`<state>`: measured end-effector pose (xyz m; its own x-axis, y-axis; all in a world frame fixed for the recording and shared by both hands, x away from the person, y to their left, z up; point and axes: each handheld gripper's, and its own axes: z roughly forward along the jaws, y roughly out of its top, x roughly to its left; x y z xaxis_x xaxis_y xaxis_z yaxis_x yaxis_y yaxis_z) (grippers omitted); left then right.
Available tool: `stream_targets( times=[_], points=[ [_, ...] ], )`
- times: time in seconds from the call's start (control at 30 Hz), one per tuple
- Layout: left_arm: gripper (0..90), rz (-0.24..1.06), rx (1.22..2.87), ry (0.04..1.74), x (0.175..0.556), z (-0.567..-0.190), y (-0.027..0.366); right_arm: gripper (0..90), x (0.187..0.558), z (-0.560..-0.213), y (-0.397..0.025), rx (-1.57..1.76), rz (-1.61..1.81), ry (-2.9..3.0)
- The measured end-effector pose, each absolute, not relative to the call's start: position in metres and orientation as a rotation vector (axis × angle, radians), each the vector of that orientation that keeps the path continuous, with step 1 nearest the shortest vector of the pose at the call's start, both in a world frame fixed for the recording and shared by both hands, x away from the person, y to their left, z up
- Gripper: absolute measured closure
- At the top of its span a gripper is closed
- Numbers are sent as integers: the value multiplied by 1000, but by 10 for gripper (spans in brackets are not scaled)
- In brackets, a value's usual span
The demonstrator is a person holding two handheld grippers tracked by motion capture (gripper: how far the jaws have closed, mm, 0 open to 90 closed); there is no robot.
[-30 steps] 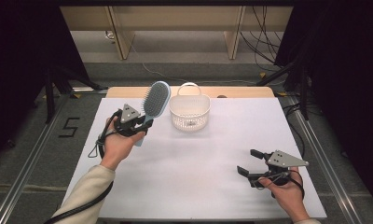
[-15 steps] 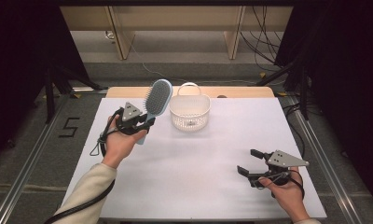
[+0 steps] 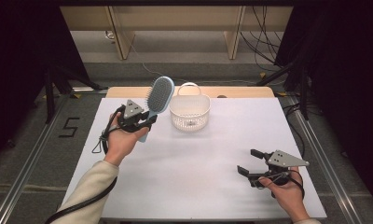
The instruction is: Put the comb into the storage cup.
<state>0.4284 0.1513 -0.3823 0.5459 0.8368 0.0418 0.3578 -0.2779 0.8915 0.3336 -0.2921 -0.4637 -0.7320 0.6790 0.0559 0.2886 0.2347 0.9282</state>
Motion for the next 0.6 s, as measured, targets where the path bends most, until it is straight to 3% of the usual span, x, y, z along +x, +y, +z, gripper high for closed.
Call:
stream_targets(
  times=[0.6],
  points=[
    [700, 654, 1849, 972, 434, -379, 146, 159, 334, -464, -292, 893, 1499, 2152]
  ],
)
